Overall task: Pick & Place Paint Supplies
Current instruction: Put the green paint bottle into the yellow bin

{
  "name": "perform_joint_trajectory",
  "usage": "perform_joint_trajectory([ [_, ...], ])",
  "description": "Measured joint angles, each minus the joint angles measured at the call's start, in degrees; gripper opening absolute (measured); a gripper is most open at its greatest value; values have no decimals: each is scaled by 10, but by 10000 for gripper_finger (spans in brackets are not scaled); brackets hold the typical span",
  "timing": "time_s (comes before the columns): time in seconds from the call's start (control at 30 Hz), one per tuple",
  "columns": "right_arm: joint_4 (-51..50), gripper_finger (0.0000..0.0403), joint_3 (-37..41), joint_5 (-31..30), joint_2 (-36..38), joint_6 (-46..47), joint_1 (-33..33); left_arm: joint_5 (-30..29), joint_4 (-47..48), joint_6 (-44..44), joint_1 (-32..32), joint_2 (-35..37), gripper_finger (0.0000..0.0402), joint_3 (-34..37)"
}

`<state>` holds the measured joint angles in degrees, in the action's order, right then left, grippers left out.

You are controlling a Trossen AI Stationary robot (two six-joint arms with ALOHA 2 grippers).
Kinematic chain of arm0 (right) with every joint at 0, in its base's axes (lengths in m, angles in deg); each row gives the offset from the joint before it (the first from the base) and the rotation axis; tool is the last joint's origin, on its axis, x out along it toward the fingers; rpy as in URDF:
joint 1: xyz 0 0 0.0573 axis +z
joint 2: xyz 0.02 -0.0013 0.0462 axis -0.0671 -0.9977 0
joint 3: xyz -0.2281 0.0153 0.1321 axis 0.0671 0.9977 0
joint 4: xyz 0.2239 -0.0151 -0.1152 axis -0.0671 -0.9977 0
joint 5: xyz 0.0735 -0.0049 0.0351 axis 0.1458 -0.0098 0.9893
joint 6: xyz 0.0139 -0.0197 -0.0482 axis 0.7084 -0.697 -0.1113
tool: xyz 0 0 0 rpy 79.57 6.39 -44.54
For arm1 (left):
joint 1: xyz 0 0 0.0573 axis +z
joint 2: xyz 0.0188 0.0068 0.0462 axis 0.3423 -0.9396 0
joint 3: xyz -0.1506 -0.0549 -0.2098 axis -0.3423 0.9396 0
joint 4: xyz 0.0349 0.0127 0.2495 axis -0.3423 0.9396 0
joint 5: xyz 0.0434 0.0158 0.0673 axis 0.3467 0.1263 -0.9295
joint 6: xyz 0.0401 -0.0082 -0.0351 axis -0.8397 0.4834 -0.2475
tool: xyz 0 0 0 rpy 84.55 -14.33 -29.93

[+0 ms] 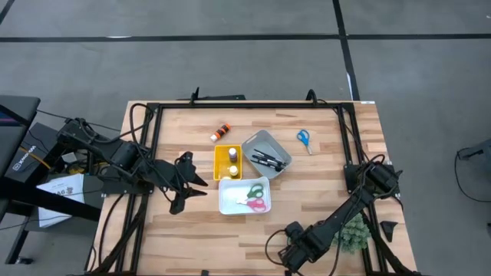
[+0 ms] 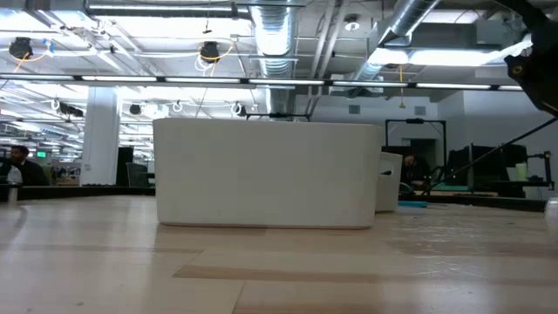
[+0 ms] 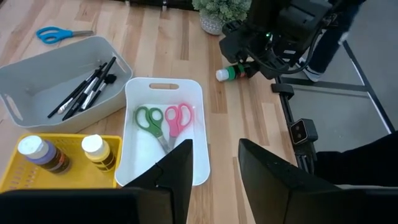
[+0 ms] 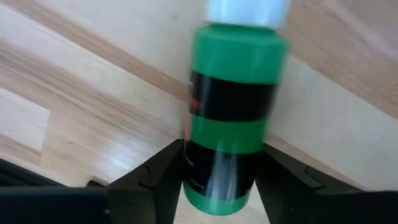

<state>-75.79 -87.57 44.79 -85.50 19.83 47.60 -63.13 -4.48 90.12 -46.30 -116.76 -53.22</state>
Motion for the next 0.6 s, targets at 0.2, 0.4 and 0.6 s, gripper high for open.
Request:
perform_joint_trajectory([
  [0.2,7,140,-17,2,0,-35,0,0,0,-3,0,0,121,0],
  [0.4,3,144,-81,1,0,-137,-5,2,-2,-16,0,0,121,0],
  [0.6,-97,155,-185,-21,0,-263,-22,-8,-58,-39,0,-9,122,0],
])
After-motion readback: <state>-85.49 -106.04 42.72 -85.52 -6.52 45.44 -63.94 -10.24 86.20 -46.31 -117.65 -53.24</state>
